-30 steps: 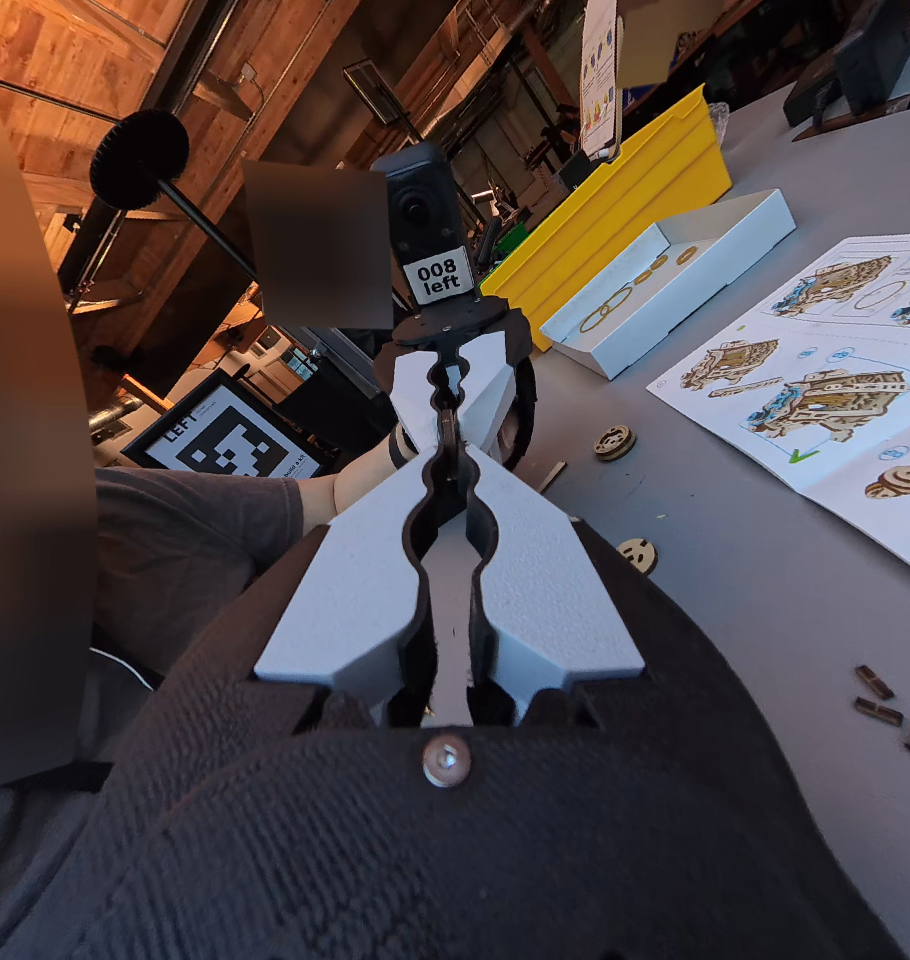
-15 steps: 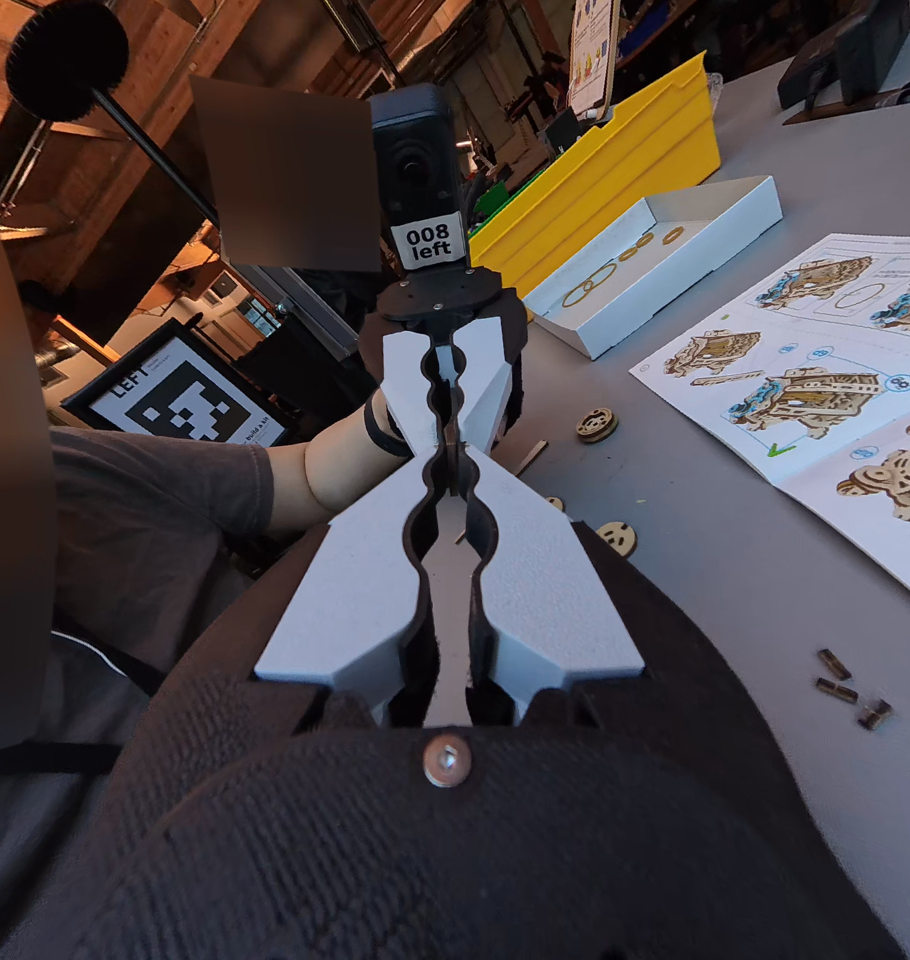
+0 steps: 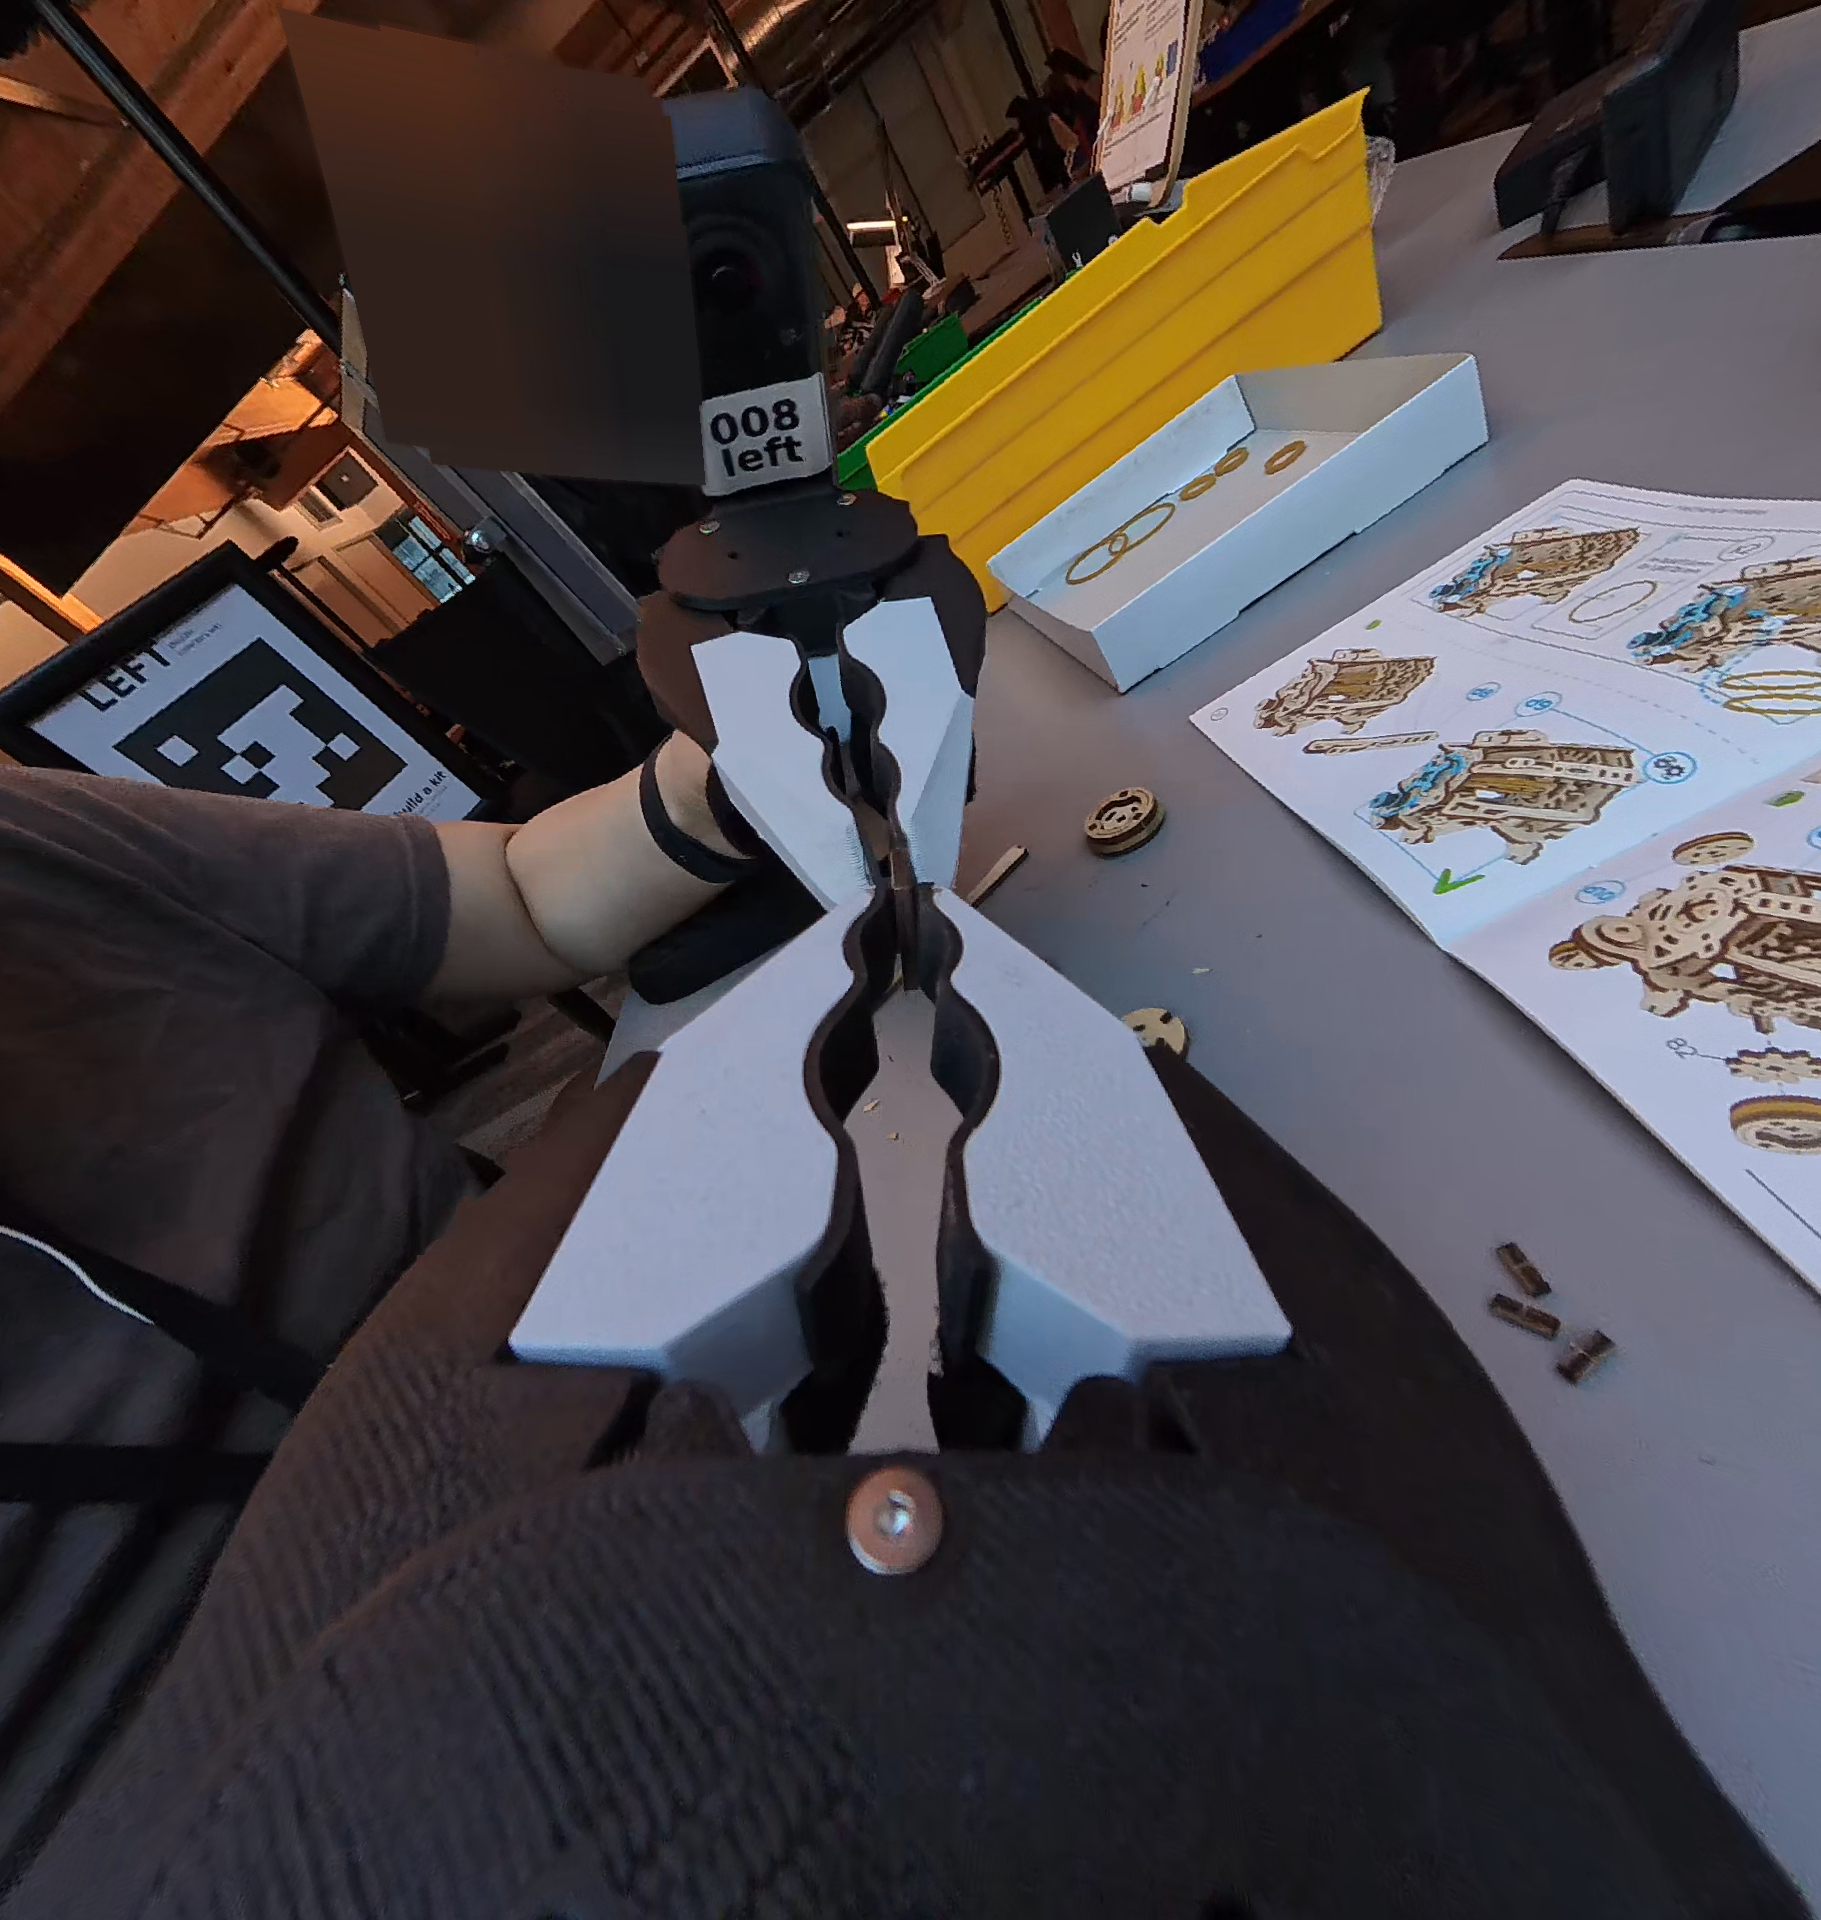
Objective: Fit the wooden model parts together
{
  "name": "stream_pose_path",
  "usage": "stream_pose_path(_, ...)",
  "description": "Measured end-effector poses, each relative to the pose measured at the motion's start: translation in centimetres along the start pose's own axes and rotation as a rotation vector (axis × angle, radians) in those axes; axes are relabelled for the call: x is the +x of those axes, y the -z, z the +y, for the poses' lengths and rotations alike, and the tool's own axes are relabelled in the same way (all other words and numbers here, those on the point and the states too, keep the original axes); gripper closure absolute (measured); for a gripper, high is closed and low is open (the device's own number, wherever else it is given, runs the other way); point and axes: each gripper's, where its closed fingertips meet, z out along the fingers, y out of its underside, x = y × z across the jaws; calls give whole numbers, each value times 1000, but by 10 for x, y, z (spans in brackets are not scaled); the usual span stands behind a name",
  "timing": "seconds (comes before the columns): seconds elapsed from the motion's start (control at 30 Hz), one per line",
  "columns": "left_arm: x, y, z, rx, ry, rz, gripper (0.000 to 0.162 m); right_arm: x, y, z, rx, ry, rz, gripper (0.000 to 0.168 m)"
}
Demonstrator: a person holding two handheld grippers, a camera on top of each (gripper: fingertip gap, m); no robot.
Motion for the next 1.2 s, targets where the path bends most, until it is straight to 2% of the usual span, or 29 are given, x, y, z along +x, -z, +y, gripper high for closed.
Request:
stream_pose_path(0.33, -11, -3, 9, -23, 20, -57, 161, 12, -2, 7, -27, 7, 77, 166)
stream_pose_path(0.57, -4, 0, 8, -35, 4, 15, 161, 4, -2, 7, -44, 46, 41, 166)
stream_pose_path(0.7, 3, 6, -13, 97, 1, 46, 160, -5, 2, -14, 109, -77, -31, 168)
stream_pose_path(0.8, 3, 4, -14, 109, -19, 22, 162, -5, 5, -23, 193, -146, -74, 168)
stream_pose_path(0.9, -3, 3, -17, 151, -21, -11, 162, -7, 5, -24, 193, -149, -89, 168)
stream_pose_path(1.0, 3, 3, -17, 164, 28, 66, 161, -8, 5, -25, 198, -132, -88, 168)
stream_pose_path(1.07, 7, 4, -18, 172, 53, 114, 154, -6, 5, -23, 191, -124, -75, 168)
stream_pose_path(1.2, 8, 5, -22, 188, 46, 101, 161, -9, 3, -25, 210, -138, -100, 168)
